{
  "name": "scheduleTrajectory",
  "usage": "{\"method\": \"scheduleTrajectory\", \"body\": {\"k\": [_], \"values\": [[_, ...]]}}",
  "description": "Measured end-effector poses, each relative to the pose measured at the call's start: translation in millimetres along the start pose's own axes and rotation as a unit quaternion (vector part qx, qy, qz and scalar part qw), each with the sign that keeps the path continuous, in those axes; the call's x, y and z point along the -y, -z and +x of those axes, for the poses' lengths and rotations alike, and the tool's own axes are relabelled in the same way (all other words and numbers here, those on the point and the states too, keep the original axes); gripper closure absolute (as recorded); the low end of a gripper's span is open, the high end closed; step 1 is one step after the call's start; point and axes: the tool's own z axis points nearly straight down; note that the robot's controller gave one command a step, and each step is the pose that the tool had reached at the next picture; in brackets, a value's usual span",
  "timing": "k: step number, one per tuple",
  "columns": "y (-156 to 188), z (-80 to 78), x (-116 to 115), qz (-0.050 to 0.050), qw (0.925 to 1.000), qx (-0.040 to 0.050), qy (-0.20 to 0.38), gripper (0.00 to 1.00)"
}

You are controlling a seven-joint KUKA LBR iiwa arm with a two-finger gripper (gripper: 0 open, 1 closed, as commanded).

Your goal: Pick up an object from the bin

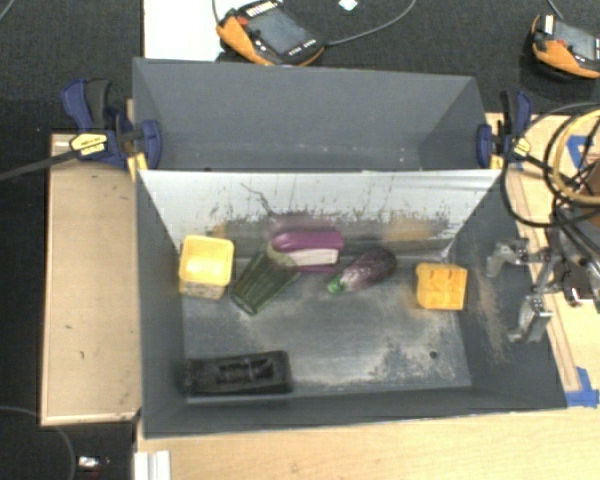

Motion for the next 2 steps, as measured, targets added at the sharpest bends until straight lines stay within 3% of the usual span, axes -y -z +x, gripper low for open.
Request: {"method": "scheduleTrajectory", "body": {"k": [1, 2], "values": [[4.5, -1.7, -1.0, 0.001, 1.0000, 0.0040, 0.004, 0.00], [-114.4, -64.7, -6.6, 0.000, 0.9961, 0.0066, -0.088, 0.00]]}}
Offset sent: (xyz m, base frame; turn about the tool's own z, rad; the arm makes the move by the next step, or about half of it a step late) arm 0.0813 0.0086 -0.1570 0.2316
